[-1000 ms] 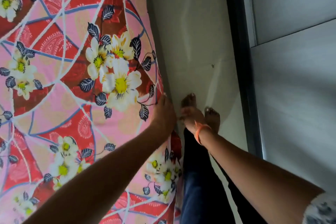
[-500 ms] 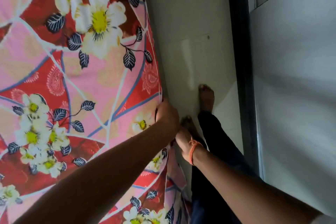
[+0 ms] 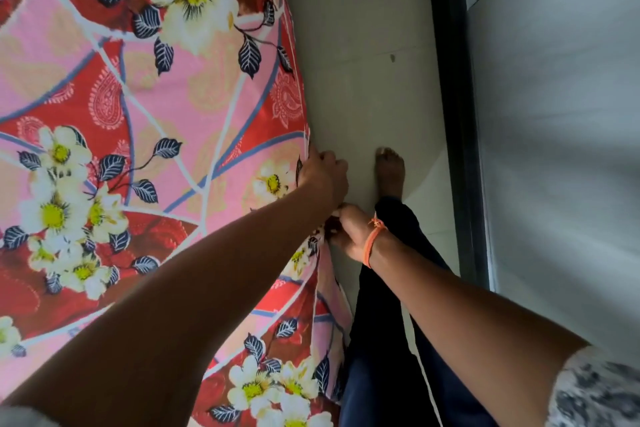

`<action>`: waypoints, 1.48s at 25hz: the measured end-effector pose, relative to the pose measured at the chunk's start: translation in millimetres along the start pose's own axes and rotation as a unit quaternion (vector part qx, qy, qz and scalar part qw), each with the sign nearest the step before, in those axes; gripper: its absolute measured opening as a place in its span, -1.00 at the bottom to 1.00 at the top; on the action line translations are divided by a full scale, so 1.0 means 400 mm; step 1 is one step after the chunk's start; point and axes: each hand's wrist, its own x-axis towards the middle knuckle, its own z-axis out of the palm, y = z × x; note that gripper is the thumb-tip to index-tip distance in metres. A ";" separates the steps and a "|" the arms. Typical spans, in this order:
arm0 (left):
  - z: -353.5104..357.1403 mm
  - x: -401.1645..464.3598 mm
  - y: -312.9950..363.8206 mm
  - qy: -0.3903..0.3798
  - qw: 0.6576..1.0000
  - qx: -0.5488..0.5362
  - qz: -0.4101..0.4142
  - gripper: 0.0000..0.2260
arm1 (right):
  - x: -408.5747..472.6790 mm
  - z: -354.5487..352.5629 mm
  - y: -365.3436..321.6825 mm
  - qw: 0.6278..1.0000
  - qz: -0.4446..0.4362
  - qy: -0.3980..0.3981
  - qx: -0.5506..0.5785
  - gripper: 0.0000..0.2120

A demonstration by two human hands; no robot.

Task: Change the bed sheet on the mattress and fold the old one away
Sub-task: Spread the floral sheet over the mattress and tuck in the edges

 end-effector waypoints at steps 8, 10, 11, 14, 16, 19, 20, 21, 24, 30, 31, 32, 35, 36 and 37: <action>0.108 -0.152 0.250 -0.002 0.997 0.004 0.072 -0.68 | -0.020 -0.138 0.297 0.962 -0.025 0.084 -0.258 -0.87; 0.141 -0.167 0.319 -0.018 0.996 0.005 0.092 -0.71 | -0.028 -0.180 0.411 0.952 0.009 0.036 -0.305 -0.84; 0.157 -0.165 0.349 -0.030 0.995 -0.004 0.092 -0.72 | -0.031 -0.196 0.451 0.953 0.016 0.021 -0.302 -0.79; 0.166 -0.137 0.402 -0.040 0.995 -0.050 0.073 -0.74 | -0.024 -0.231 0.512 0.973 0.002 0.040 -0.227 -0.67; 0.160 -0.119 0.408 -0.020 0.996 -0.067 0.050 -0.75 | -0.004 -0.236 0.527 0.980 -0.008 0.064 -0.187 -0.63; 0.170 -0.110 0.428 0.018 0.998 -0.049 0.044 -0.76 | 0.029 -0.249 0.549 0.978 -0.030 0.119 -0.169 -0.60; 0.177 -0.108 0.441 0.027 0.998 -0.027 0.049 -0.75 | 0.047 -0.253 0.555 0.981 -0.019 0.124 -0.145 -0.61; 0.184 -0.106 0.453 0.031 0.998 -0.004 0.054 -0.74 | 0.062 -0.250 0.558 0.979 -0.009 0.122 -0.161 -0.64; 0.186 -0.109 0.473 0.043 0.999 0.005 0.027 -0.73 | 0.109 -0.240 0.585 0.963 -0.045 0.093 -0.247 -0.77; 0.197 -0.204 0.553 0.068 0.997 -0.030 -0.024 -0.84 | -0.075 -0.192 0.560 0.892 -0.218 0.259 -0.299 -0.89; 0.205 -0.213 0.561 0.061 0.997 -0.029 -0.023 -0.84 | -0.093 -0.187 0.568 0.893 -0.226 0.247 -0.300 -0.89; 0.212 -0.215 0.564 0.054 0.998 -0.024 -0.022 -0.84 | -0.105 -0.179 0.583 0.905 -0.224 0.226 -0.282 -0.89; 0.222 -0.203 0.568 0.037 0.999 0.013 -0.029 -0.82 | -0.102 -0.163 0.639 0.954 -0.155 0.163 -0.199 -0.85; 0.227 -0.196 0.571 0.029 0.999 0.027 -0.029 -0.81 | -0.094 -0.162 0.643 0.964 -0.130 0.151 -0.177 -0.83; 0.231 -0.188 0.570 0.023 0.999 0.034 -0.025 -0.80 | -0.087 -0.163 0.636 0.971 -0.114 0.138 -0.159 -0.83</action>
